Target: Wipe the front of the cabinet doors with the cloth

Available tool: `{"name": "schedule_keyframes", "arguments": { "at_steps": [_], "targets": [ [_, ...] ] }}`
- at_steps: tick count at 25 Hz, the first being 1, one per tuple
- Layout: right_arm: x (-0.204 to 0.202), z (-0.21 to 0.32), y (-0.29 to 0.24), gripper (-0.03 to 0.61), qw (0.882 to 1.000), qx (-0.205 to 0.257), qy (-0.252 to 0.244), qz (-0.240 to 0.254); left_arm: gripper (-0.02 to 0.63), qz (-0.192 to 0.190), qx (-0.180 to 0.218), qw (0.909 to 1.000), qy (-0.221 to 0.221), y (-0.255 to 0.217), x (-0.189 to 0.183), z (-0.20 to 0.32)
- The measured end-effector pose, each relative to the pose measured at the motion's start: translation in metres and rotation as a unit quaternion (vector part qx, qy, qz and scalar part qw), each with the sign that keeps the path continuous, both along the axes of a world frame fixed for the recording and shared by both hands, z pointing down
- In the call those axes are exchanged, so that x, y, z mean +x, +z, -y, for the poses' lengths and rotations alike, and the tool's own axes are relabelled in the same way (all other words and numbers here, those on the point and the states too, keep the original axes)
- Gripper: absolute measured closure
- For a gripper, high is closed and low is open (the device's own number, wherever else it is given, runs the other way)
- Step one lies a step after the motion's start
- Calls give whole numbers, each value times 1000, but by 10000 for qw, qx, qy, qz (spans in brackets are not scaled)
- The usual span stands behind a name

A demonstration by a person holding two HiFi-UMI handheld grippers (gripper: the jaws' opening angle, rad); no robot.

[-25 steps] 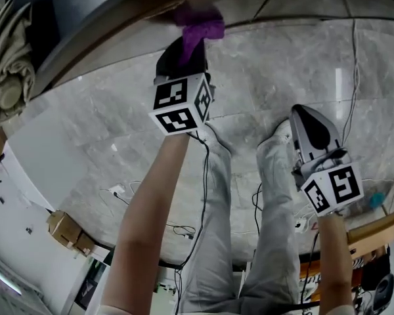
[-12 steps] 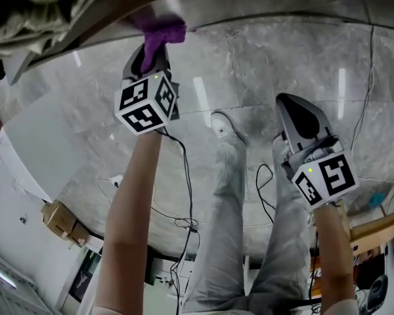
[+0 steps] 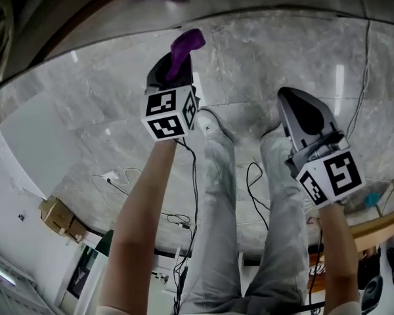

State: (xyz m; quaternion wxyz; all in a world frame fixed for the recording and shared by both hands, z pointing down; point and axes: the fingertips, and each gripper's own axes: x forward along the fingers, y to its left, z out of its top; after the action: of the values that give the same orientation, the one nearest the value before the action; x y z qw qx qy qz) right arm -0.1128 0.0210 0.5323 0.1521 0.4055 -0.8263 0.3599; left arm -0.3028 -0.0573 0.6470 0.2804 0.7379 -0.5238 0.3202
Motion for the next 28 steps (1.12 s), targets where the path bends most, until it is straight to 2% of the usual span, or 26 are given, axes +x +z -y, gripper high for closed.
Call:
{"name": "schedule_keyframes", "arguments": {
  "at_steps": [3,7,10,12,15,19,25,28],
  "targets": [
    [52,-6,8,552,9996,-14,107,-249,514,-246,-20,9990,363,12,76,12],
    [126,-20,30,552,9967,-92,702,-398,514,-639,-87,9955,689,29,168,28],
    [166,-27,34,552,9919,-94,1204,-393,514,-518,-55,9932,1041,37,209,45],
    [181,-35,38,552,9888,-84,1438,-385,514,-386,-83,9933,1084,45,219,54],
    [188,-52,46,552,9844,-149,1711,-382,514,-269,-220,9955,885,56,210,63],
    [174,-69,55,552,9802,-260,1928,-370,514,-128,-382,9963,760,59,174,70],
    [113,-59,53,552,9823,-201,1847,-242,514,297,-487,9939,948,57,86,65],
    [84,-46,46,552,9827,-76,1848,-137,514,502,-525,9933,897,58,36,63]
  ]
}}
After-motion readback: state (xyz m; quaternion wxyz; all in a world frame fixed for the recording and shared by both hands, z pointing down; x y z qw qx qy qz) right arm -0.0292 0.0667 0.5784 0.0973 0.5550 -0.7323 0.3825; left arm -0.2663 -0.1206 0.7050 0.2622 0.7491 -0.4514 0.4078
